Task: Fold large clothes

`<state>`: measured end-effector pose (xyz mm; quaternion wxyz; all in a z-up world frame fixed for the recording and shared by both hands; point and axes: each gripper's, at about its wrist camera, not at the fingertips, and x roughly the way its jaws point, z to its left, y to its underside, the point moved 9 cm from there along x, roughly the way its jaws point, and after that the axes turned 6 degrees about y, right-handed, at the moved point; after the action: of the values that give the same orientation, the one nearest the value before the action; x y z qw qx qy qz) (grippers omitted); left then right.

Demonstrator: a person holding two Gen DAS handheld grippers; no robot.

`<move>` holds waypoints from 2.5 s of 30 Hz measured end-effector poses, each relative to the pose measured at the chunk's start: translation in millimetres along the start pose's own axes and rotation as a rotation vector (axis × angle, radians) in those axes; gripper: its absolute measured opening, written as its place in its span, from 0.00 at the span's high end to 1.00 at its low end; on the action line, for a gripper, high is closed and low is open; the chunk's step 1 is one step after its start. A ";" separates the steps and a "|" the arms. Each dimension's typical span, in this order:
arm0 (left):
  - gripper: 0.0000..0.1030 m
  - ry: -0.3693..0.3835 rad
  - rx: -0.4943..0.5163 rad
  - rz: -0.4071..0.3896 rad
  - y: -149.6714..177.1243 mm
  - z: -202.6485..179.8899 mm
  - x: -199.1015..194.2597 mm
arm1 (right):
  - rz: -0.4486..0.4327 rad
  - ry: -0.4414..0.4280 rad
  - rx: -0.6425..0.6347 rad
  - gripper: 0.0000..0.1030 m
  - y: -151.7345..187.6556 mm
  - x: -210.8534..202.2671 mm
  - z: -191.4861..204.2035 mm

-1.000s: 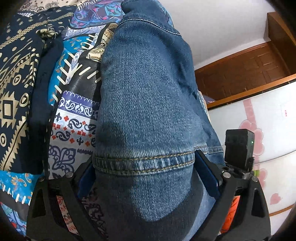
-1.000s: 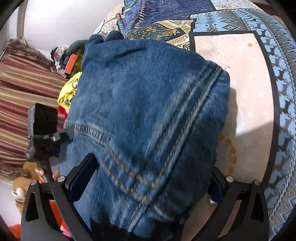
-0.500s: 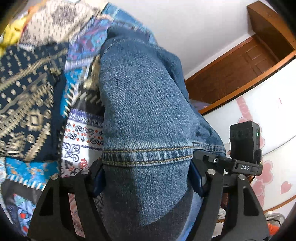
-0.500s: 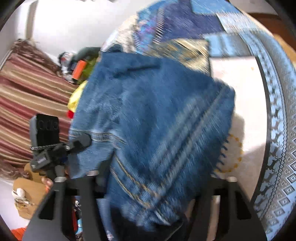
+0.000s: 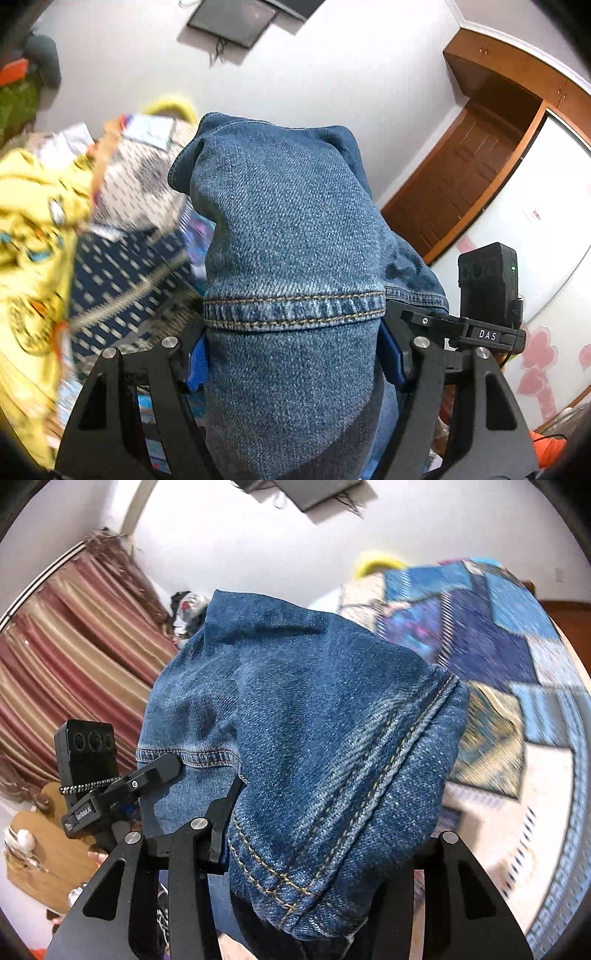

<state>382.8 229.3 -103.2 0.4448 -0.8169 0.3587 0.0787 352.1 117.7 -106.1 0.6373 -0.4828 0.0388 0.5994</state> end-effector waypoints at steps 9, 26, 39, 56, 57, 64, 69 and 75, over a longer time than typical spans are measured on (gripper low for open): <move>0.30 -0.097 -0.098 0.040 -17.1 109.1 9.5 | 0.047 0.018 0.029 0.58 -11.2 96.2 2.1; 0.18 -0.312 -0.216 0.169 58.2 241.0 43.9 | 0.212 0.235 -0.012 0.14 38.1 168.6 -70.7; 0.10 -0.465 -0.121 0.281 141.1 196.0 -10.0 | 0.279 0.346 -0.040 0.13 81.2 130.7 -80.4; 0.10 -0.477 0.200 -0.173 57.7 -14.4 -141.0 | -0.183 0.268 -0.302 0.13 36.0 -52.4 72.0; 0.10 -0.475 0.219 -0.214 57.1 -28.1 -152.9 | -0.223 0.256 -0.318 0.13 35.4 -65.1 83.7; 0.10 -0.457 0.338 -0.485 67.0 -114.2 -219.4 | -0.521 0.184 -0.410 0.13 57.8 -154.1 156.3; 0.10 -0.486 0.373 -0.582 86.6 -145.9 -242.6 | -0.589 0.183 -0.419 0.13 80.5 -172.5 173.3; 0.02 -0.549 0.405 -0.624 111.1 -161.6 -248.5 | -0.588 0.217 -0.355 0.01 93.5 -171.7 159.8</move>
<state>97.7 192.5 29.3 0.6763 -0.7315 -0.0272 0.0827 144.7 81.4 33.4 0.6810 -0.6371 -0.1389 0.3332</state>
